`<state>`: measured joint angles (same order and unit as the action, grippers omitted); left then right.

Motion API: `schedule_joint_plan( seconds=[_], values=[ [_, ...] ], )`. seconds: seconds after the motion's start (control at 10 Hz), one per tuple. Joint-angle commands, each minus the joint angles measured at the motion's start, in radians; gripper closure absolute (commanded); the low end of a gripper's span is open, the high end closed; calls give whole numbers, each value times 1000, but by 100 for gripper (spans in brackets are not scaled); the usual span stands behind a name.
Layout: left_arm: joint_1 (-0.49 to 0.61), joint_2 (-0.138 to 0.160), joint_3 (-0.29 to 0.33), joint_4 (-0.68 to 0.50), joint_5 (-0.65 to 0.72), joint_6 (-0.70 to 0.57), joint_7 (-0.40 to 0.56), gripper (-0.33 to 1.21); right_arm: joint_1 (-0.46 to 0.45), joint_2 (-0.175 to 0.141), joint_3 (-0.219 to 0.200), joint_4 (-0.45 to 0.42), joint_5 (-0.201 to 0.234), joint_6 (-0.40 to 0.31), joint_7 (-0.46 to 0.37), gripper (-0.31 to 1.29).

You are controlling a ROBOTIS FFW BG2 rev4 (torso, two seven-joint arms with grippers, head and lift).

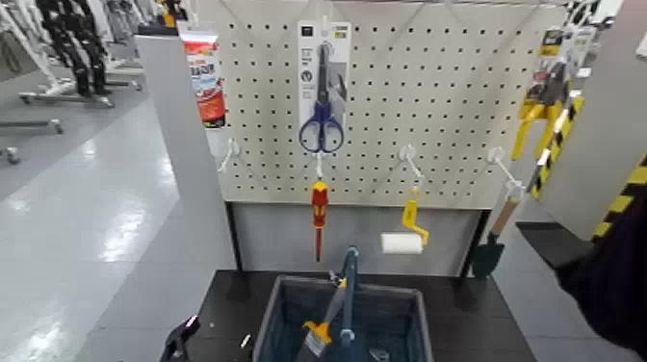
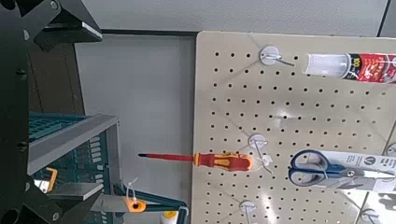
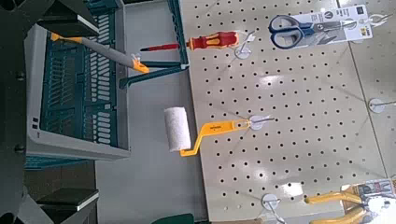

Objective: Put the blue scissors into the crate.

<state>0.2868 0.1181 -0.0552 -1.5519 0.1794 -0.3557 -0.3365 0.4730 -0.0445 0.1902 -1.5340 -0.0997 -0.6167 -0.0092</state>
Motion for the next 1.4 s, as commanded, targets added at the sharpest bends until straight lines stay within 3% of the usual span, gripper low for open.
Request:
schedule_joint_plan(
  seconds=[0.1,1.0,1.4],
  values=[
    [-1,2,-2,0,0,4,-6,17,1,0,-2,0,0,0,0,9],
    [-35,3,-9,-13,9,32,-33,17,-1,3,-3,2,0,0,0,9],
    [-104,15,-8,-76,66,141,-82,17,1,6,-6,5,0,-2,0,9]
  ],
)
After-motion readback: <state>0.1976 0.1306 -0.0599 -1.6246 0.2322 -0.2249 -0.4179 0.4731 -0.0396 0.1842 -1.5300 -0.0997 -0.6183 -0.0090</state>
